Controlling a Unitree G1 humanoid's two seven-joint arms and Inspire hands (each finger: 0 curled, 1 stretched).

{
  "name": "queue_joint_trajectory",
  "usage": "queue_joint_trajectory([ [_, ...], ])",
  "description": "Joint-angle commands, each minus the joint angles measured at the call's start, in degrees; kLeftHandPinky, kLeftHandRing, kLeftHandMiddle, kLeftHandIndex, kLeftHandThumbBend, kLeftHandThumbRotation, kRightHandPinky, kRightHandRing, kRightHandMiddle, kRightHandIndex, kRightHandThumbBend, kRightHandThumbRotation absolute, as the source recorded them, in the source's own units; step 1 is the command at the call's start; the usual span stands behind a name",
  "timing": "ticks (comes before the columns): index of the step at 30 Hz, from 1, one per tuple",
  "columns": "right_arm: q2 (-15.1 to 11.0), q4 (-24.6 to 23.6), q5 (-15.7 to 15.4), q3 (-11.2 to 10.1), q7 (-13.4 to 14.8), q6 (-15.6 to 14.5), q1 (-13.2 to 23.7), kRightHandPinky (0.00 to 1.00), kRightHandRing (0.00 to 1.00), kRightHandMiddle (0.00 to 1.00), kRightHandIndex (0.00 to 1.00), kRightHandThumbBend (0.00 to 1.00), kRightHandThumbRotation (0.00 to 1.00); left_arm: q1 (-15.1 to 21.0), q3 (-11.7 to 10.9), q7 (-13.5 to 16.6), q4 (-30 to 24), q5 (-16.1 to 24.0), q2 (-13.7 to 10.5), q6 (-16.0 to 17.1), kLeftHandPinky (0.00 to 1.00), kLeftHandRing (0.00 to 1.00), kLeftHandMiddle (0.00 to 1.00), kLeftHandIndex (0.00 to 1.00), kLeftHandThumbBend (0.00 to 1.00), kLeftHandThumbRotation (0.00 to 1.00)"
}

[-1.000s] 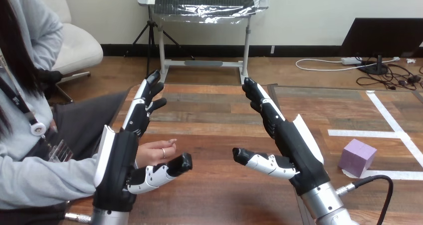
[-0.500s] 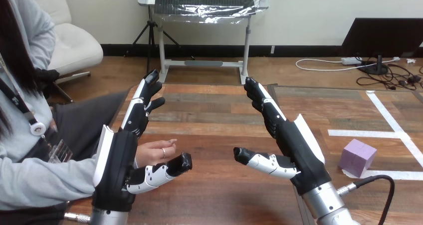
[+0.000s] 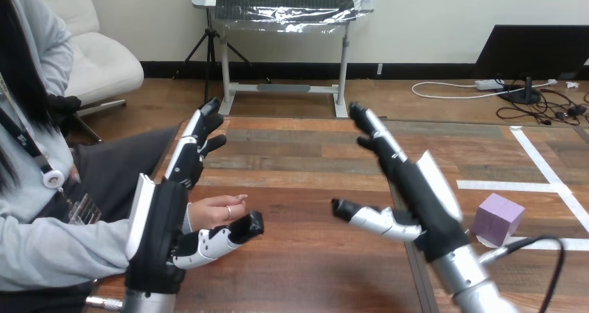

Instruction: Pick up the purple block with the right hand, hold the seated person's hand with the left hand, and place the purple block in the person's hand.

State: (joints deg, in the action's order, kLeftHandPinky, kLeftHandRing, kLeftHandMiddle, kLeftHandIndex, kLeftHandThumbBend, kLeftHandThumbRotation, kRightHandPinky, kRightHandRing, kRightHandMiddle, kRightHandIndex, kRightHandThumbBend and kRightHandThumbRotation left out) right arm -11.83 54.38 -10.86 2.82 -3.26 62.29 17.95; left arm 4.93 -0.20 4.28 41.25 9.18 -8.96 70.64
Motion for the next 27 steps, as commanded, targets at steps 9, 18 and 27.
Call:
queue_joint_trajectory([
  [9,-5.41,-5.37,-0.87,-3.29,3.60,-3.64,8.17,0.91,0.97,0.97,0.98,1.00,0.60,2.52,-1.04,-0.42,1.12,-1.06,0.04,1.35,0.85,0.93,0.96,0.94,1.00,0.68],
  [18,-8.57,-11.65,-3.06,-4.21,5.26,-8.29,8.73,0.91,0.98,0.97,0.98,1.00,0.58,2.50,-1.11,-0.92,1.62,-1.44,-0.22,1.60,0.85,0.93,0.96,0.94,1.00,0.67],
  [27,-11.82,-14.03,-4.08,-4.74,5.30,-11.60,9.62,0.90,0.97,0.97,0.97,1.00,0.56,2.17,-0.92,-2.11,1.11,-2.66,-0.23,1.16,0.86,0.94,0.96,0.94,1.00,0.65],
])
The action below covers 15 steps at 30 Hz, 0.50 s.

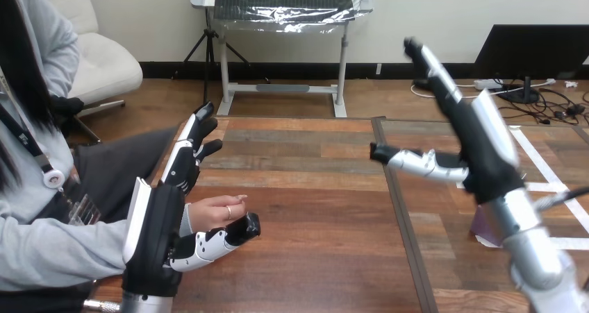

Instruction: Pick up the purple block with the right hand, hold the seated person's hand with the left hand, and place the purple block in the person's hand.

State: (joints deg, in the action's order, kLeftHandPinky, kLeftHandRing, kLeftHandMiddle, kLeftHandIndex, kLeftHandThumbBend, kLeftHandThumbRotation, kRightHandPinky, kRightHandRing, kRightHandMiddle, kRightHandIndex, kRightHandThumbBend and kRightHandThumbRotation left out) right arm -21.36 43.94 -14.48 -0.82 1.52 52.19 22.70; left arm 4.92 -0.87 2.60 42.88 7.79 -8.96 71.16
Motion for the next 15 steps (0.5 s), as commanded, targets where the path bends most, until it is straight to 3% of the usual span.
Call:
queue_joint_trajectory([
  [1,-2.53,-3.82,-0.53,-1.10,0.55,-1.88,4.90,0.90,0.97,0.97,0.97,1.00,0.55,2.13,-0.30,-0.52,-0.65,-1.28,-0.22,0.58,0.86,0.94,0.96,0.94,1.00,0.65],
  [7,-4.32,-4.30,0.30,-1.44,-0.32,-5.92,5.50,0.89,0.96,0.96,0.96,1.00,0.55,1.97,-0.52,-0.80,-1.00,-1.27,-0.18,0.47,0.86,0.93,0.96,0.94,1.00,0.66],
  [15,-7.44,-2.04,-1.62,-1.26,0.78,-8.78,7.35,0.89,0.95,0.94,0.95,1.00,0.58,1.87,-0.46,-1.20,-0.94,-1.63,-0.06,0.79,0.86,0.93,0.96,0.94,1.00,0.65],
])
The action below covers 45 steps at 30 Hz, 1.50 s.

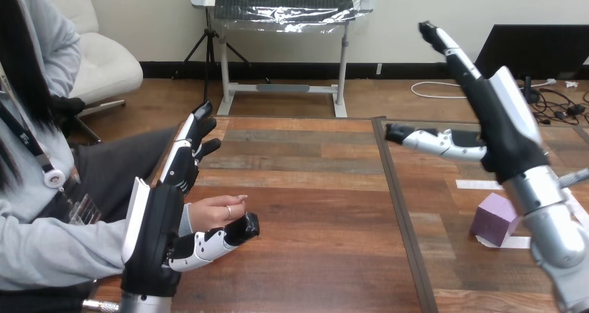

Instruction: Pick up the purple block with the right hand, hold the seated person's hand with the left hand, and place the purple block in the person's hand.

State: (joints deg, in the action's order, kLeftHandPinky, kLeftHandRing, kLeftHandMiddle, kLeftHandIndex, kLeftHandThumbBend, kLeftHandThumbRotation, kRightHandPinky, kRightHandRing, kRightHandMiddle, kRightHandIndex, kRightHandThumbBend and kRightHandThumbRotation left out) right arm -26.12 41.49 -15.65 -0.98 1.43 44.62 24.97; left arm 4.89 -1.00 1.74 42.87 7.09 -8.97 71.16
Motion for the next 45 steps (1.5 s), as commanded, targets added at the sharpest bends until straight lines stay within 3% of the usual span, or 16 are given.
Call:
queue_joint_trajectory([
  [1,-2.89,0.63,-0.54,-1.07,0.89,-1.43,5.24,0.88,0.95,0.94,0.95,1.00,0.58,1.90,-0.32,-0.39,-0.95,-0.97,-0.04,0.80,0.86,0.93,0.96,0.94,1.00,0.65],
  [14,-6.84,10.24,-3.70,0.29,2.20,-4.80,10.86,0.85,0.92,0.92,0.93,1.00,0.59,1.67,-0.62,-0.26,-1.04,-0.19,-0.13,0.91,0.86,0.93,0.96,0.93,1.00,0.65],
  [26,-8.77,20.03,-5.61,1.58,2.83,-6.42,15.56,0.80,0.90,0.90,0.89,1.00,0.56,1.68,-0.75,-0.56,-0.80,-0.45,-0.25,1.56,0.87,0.94,0.96,0.94,1.00,0.65],
  [37,-10.05,26.01,-7.87,3.63,3.75,-10.37,17.69,0.80,0.90,0.89,0.88,1.00,0.52,0.86,-0.91,-0.64,-2.81,-0.63,-0.22,0.63,0.87,0.94,0.96,0.93,1.00,0.64],
  [45,-10.51,27.95,-8.63,4.73,4.71,-11.53,17.80,0.79,0.89,0.88,0.87,1.00,0.52,0.92,-0.76,-0.87,-2.48,-1.08,-0.26,0.99,0.86,0.94,0.96,0.93,1.00,0.64],
])
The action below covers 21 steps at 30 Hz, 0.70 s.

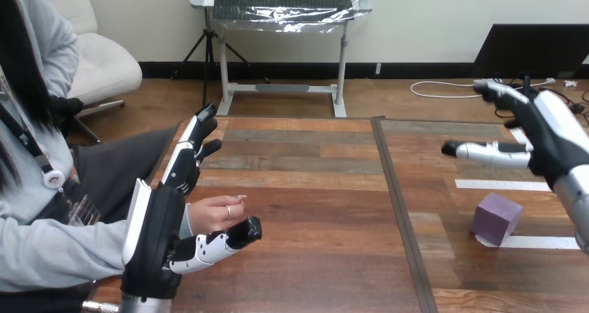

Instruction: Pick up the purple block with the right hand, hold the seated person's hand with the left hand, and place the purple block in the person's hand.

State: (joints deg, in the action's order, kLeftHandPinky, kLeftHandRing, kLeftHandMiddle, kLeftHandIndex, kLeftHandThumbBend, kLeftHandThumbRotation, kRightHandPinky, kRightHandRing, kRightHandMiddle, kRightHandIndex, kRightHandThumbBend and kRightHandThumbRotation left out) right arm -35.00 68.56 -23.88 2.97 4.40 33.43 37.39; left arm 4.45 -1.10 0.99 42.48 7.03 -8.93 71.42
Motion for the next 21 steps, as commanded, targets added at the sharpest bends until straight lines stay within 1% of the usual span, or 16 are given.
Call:
queue_joint_trajectory([
  [1,-1.73,1.15,-0.62,1.02,1.95,-0.59,5.36,0.79,0.89,0.88,0.87,1.00,0.53,1.30,-0.51,-0.31,-2.09,-1.33,-0.33,0.67,0.86,0.94,0.96,0.93,1.00,0.64],
  [15,-2.62,2.44,-1.95,3.20,2.78,-2.90,4.63,0.79,0.88,0.86,0.87,1.00,0.53,0.61,-0.26,-1.08,-3.05,-2.38,-0.11,0.21,0.87,0.94,0.96,0.93,1.00,0.63],
  [21,-3.07,2.74,-1.65,3.63,1.54,-3.67,4.11,0.80,0.88,0.87,0.87,1.00,0.52,0.44,-0.32,-1.30,-3.39,-2.45,-0.06,0.08,0.87,0.94,0.96,0.93,1.00,0.63],
])
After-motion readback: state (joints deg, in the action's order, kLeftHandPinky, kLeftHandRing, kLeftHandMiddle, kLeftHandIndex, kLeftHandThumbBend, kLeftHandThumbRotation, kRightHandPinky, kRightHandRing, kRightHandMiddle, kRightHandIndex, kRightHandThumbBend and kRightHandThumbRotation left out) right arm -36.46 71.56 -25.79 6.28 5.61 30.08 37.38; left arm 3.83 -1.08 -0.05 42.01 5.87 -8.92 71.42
